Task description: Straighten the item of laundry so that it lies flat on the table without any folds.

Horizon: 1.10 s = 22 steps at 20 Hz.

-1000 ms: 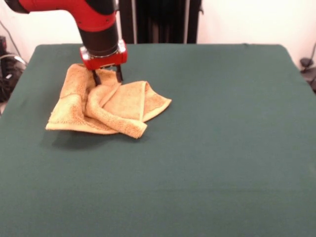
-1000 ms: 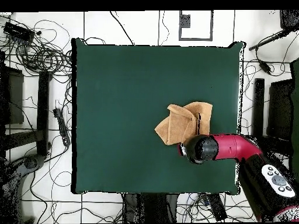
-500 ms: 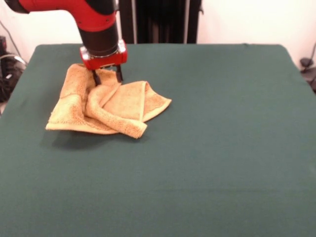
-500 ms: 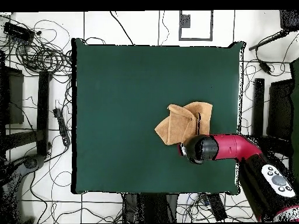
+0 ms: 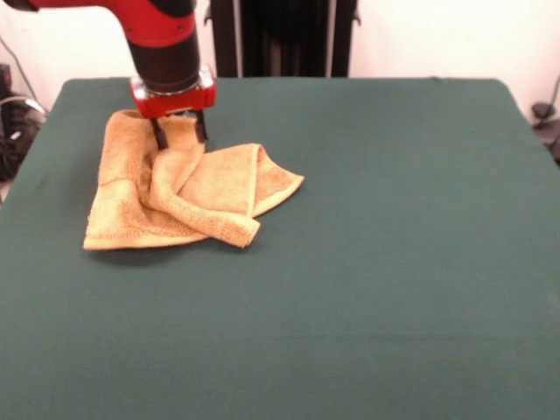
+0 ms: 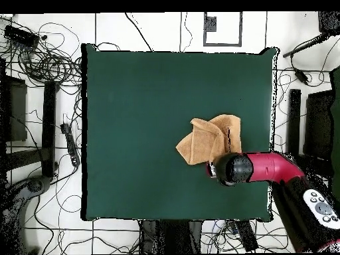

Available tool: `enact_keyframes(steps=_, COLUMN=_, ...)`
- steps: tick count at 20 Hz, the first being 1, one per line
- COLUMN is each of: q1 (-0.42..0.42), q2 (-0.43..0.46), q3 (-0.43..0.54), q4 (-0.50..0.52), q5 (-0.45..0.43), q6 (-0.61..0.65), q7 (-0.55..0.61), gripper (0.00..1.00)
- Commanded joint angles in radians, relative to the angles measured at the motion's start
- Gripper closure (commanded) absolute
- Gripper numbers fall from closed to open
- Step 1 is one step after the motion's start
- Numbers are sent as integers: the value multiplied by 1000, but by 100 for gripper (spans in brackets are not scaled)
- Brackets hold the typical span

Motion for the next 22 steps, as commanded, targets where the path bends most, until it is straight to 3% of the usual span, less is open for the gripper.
enact_keyframes(steps=1, q1=-2, q2=-99, q3=120, q4=-26, q5=26, q6=141, q7=-294, gripper=0)
enact_keyframes(steps=22, q1=-9, q2=-33, q3=127, q4=-60, q5=-20, q6=74, q7=-247, gripper=0)
